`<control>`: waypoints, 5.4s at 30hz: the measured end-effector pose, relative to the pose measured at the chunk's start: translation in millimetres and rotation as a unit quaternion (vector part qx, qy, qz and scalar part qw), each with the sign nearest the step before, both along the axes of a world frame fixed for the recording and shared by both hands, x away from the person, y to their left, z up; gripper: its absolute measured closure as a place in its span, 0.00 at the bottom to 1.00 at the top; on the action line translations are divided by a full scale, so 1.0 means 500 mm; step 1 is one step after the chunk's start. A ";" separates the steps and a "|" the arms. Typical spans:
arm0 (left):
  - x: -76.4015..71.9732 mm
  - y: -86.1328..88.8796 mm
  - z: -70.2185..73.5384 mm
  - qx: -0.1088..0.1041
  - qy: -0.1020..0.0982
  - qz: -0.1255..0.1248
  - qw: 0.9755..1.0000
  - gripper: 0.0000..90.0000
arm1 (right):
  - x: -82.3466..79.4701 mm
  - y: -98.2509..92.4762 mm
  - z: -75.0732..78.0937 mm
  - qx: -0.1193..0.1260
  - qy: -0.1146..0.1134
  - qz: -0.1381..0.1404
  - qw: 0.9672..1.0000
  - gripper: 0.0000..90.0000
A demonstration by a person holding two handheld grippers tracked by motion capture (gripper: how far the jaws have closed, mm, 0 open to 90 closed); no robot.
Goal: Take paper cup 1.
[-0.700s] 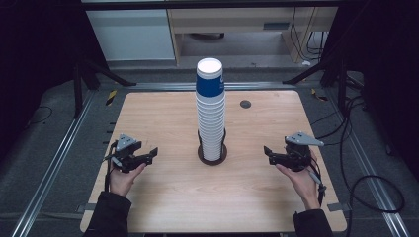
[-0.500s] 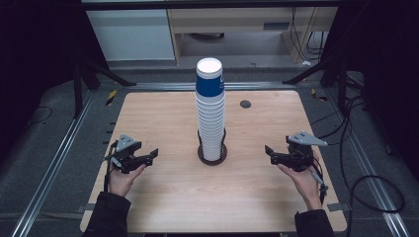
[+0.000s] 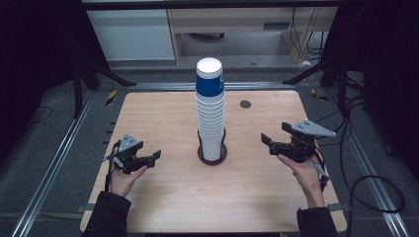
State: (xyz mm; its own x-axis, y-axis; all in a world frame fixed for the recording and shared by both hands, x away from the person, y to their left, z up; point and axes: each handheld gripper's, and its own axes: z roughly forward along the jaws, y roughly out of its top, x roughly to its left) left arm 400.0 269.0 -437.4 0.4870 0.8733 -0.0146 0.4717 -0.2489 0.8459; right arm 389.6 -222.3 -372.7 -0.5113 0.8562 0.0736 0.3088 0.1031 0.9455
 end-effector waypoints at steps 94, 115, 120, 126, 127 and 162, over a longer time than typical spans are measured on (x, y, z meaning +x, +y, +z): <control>0.017 -0.006 -0.016 -0.006 0.038 -0.019 0.999 0.23 | 0.142 0.314 0.212 0.044 -0.079 0.133 0.987 0.18; 0.018 -0.002 -0.017 -0.010 0.042 -0.018 0.999 0.23 | 0.140 0.306 0.256 0.056 -0.088 0.146 0.984 0.21; 0.018 -0.002 -0.016 -0.009 0.042 -0.017 0.999 0.23 | 0.137 0.307 0.278 0.052 -0.100 0.143 0.983 0.21; 0.018 0.001 -0.016 -0.012 0.043 -0.015 0.999 0.23 | 0.133 0.304 0.308 0.056 -0.110 0.147 0.981 0.22; 0.018 0.001 -0.015 -0.013 0.042 -0.015 0.999 0.23 | 0.132 0.304 0.311 0.056 -0.111 0.147 0.981 0.22; 0.012 0.003 -0.003 -0.030 0.035 -0.022 0.999 0.23 | 0.034 0.153 0.297 0.039 -0.147 0.108 0.982 0.23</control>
